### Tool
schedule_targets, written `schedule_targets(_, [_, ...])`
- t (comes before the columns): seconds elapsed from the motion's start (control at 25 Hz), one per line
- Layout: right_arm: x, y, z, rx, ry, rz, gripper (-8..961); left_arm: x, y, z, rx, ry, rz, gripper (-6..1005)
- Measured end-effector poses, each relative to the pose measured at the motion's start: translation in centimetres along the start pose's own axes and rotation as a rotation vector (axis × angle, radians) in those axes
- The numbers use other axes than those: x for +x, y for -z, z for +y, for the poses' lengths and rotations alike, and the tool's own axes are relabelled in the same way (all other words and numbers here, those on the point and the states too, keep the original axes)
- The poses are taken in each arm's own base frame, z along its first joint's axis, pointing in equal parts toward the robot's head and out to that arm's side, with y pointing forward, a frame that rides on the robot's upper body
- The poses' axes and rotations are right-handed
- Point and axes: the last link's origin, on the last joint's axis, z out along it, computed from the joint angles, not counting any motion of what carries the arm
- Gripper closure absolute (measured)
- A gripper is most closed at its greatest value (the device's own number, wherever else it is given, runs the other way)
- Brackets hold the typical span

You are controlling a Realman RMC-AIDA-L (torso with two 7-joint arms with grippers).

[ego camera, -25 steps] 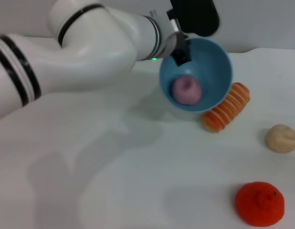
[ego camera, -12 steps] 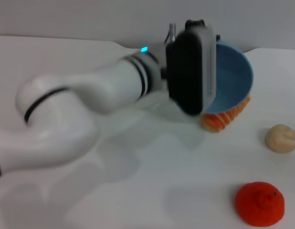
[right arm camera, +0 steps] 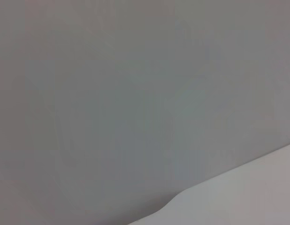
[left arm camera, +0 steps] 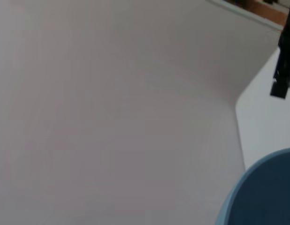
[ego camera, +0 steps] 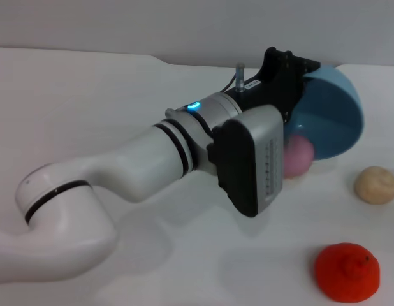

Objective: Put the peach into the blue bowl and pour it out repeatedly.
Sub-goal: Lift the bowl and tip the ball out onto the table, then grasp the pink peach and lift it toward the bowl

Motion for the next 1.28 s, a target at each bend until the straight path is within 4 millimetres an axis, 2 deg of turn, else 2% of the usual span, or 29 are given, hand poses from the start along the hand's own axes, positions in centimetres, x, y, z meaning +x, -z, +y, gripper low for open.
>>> schedule_targets(0.32, [0.3, 0.2, 0.0, 0.004, -0.013, -0.002, 305, 0.0, -0.2, 0.1, 0.021, 0.026, 0.016, 1001])
schedule_targets(0.52, [0.6, -0.2, 1.0, -0.062, -0.013, 0.035, 306, -1.8, -1.3, -1.9, 0.078, 0.299, -0.076, 1000])
schedule_targets(0.6, [0.8, -0.4, 1.8, -0.119, -0.018, 0.082, 306, -3.6, -1.9, -3.1, 0.085, 0.488, -0.155, 1000])
schedule_targets(0.76, [1.4, -1.2, 3.9, -0.246, -0.039, 0.3, 306, -6.7, -3.0, -4.6, 0.04, 0.761, -0.278, 1000])
schedule_targets(0.88, [2.0, -2.2, 5.7, -0.326, -0.022, 0.489, 307, -8.8, -3.7, -5.1, -0.018, 0.916, -0.363, 1000])
schedule_targets(1.04, [2.6, -4.1, 9.0, -0.439, 0.042, 0.613, 307, -11.1, -4.1, -5.4, -0.079, 1.089, -0.471, 1001])
schedule_targets(1.16, [4.1, -5.9, 12.2, -0.518, 0.116, 0.713, 307, -11.6, -3.9, -5.3, -0.081, 1.112, -0.487, 1001])
schedule_targets(1.2, [4.1, -5.9, 12.2, -0.518, 0.116, 0.713, 306, -11.6, -3.9, -5.3, -0.081, 1.112, -0.487, 1001])
schedule_targets(1.28, [5.2, -6.9, 13.8, -0.54, 0.157, 0.779, 306, -11.6, -3.8, -5.2, -0.081, 1.113, -0.49, 1001])
